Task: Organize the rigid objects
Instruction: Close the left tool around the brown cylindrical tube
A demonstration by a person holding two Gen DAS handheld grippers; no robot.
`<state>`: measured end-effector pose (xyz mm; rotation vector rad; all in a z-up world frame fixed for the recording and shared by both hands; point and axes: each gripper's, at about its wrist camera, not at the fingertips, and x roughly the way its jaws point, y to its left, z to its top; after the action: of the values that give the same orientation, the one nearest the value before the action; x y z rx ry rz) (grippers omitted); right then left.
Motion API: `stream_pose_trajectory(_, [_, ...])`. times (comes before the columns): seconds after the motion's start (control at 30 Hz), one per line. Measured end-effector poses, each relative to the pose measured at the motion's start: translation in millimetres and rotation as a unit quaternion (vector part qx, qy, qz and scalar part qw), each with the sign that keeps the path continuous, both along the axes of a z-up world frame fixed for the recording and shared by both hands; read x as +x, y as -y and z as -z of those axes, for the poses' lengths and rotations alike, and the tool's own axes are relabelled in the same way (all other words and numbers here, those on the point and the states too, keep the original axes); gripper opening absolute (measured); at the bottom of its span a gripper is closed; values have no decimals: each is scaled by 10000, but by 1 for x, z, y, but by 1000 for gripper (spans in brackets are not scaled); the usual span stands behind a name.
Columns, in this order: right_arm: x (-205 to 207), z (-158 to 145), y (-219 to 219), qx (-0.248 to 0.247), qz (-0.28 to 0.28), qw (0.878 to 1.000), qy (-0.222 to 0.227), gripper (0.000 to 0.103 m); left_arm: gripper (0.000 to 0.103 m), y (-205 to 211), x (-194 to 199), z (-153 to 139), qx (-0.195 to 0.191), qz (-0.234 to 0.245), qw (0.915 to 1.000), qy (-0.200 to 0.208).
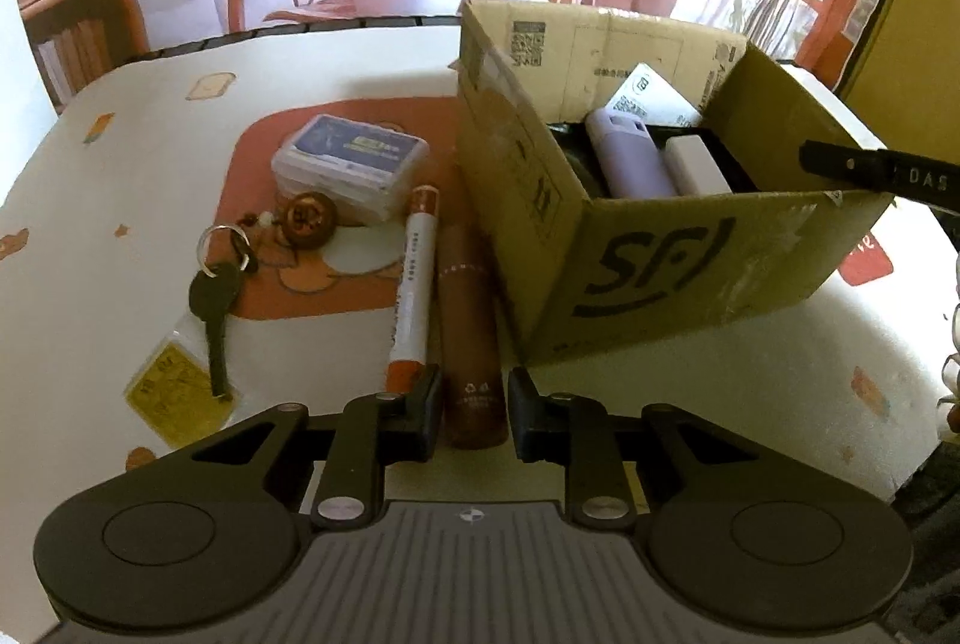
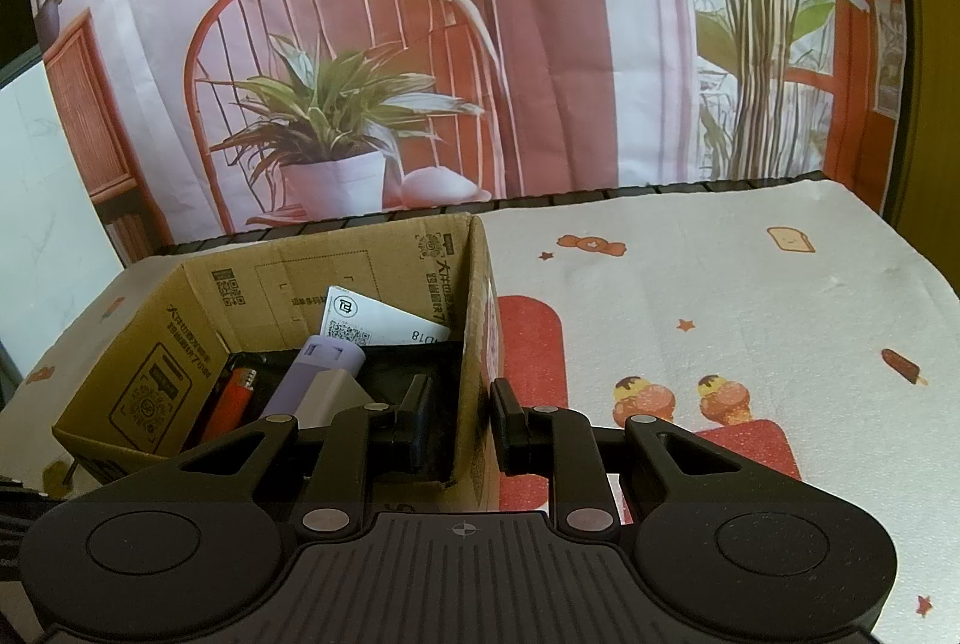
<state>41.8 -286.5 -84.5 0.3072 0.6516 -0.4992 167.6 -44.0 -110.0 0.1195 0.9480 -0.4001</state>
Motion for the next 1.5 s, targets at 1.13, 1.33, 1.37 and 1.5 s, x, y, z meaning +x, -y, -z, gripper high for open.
stream_pose_trajectory(1.13, [1, 0, 1, 7, 4, 10000, 0, 21, 25, -6, 14, 12, 37, -414, 9990, 188])
stream_pose_trajectory(1.33, [1, 0, 1, 6, -2, 10000, -5, 21, 25, -14, -1, 8, -56, -727, 9971, 225])
stream_pose_trajectory(1.37, [1, 0, 1, 6, -3, 10000, -5, 21, 24, -15, -1, 6, -33, -768, 9966, 281])
stream_pose_trajectory(1.5, [1, 0, 1, 10, -1, 10000, 0, 21, 24, -13, -3, -3, -37, -849, 9952, 479])
